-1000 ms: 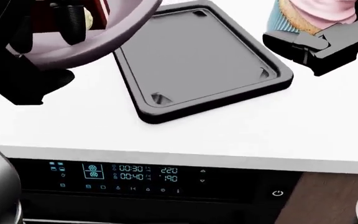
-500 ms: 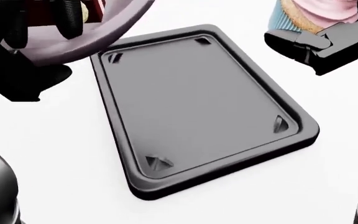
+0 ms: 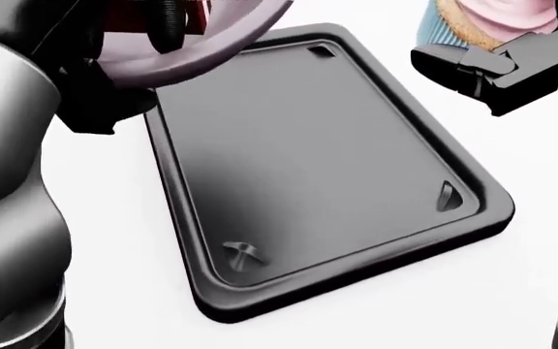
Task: Pick up the bowl with cake and place it on the tray. Pick up the cupcake and place it on the tray.
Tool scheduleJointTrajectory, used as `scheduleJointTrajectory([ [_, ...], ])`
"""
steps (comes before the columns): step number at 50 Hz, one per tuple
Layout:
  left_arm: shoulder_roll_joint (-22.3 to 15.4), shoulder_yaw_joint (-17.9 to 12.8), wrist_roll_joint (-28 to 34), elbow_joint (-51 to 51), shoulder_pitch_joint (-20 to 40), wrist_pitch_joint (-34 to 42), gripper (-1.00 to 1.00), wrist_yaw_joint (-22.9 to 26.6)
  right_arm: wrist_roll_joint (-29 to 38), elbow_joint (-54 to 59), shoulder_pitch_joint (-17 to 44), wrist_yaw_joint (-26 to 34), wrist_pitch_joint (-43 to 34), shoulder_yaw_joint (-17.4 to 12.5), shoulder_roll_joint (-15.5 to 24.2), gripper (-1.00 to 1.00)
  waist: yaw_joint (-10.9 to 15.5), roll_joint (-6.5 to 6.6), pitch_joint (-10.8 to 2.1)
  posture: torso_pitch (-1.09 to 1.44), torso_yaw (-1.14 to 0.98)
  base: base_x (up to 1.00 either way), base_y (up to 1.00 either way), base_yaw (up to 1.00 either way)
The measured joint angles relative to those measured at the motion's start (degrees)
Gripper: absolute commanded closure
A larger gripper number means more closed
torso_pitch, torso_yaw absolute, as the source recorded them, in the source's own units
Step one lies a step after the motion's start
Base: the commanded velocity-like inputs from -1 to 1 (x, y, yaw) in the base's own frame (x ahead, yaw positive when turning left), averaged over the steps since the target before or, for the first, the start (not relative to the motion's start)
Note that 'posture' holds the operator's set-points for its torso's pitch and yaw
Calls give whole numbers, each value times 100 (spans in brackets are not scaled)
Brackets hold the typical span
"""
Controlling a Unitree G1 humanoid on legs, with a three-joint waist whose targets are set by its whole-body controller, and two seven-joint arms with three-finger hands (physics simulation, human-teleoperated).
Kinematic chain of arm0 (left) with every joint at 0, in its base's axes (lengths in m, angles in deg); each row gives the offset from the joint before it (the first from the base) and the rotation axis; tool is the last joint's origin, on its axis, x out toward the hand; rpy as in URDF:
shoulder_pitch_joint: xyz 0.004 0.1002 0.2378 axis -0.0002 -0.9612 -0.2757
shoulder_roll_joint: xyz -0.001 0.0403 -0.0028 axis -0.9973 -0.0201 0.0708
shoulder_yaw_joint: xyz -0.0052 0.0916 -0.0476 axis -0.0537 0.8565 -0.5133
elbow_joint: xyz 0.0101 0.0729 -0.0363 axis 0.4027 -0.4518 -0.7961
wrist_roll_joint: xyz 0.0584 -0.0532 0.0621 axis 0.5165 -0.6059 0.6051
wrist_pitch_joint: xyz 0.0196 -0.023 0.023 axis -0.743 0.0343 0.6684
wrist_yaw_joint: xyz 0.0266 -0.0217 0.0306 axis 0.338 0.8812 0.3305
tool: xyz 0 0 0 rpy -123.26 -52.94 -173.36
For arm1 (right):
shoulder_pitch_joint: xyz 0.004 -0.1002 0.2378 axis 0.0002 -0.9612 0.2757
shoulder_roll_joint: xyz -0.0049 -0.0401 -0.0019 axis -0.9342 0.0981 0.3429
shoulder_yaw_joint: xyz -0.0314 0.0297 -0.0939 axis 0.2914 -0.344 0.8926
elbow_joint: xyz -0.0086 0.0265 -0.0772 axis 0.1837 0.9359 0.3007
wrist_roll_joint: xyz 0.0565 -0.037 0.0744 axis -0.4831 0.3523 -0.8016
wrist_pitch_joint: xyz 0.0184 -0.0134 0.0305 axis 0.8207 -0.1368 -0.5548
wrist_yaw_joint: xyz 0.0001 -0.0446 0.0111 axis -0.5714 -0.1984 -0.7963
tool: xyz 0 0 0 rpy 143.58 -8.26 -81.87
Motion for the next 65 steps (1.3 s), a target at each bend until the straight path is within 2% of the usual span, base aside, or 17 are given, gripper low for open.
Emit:
scheduleJointTrajectory([
  [10, -24, 93, -472, -1177, 210, -257, 100, -475, 4, 7, 22, -17, -16, -9, 8, 100, -19, 22, -5, 0, 0, 0, 0, 0],
  [22, 90, 247, -613, -2321, 521, -631, 100, -1043, -14, 63, -59, -57, 72, -1, -63, 100, -63, 68, -39, 0, 0, 0, 0, 0],
  [37, -1, 190, -905, -3933, 875, -951, 100, -1971, -27, 132, -50, -106, 156, 30, -106, 100, -120, 116, -93, 0, 0, 0, 0, 0],
  [42, -29, 203, -968, -4271, 831, -1007, 100, -2217, -25, 123, -71, -122, 181, 18, -116, 100, -131, 114, -101, 0, 0, 0, 0, 0],
  [48, 8, 245, -983, -4338, 783, -1012, 100, -2277, -39, 201, -107, -148, 241, 20, -140, 100, -130, 113, -93, 0, 0, 0, 0, 0],
  [49, 16, 251, -980, -4347, 782, -1023, 88, -2301, -42, 186, -105, -150, 219, 27, -141, 100, -130, 115, -93, 0, 0, 0, 0, 0],
  [55, 22, 237, -965, -4409, 827, -1088, 65, -2506, -77, 154, -70, -149, 197, -1, -107, 100, -131, 118, -109, 0, 0, 0, 0, 0],
  [57, 23, 214, -950, -4398, 843, -1077, 51, -2579, -76, 138, -67, -159, 195, -6, -106, 100, -132, 118, -124, 0, 0, 0, 0, 0],
  [58, 23, 206, -943, -4378, 848, -1076, 36, -2623, -78, 141, -72, -165, 206, -6, -108, 100, -132, 118, -131, 0, 0, 0, 0, 0],
  [65, 58, 237, -924, -4309, 880, -1145, 33, -2756, -96, 145, -92, -179, 213, 10, -113, 100, -123, 131, -165, 0, 0, 0, 0, 0],
])
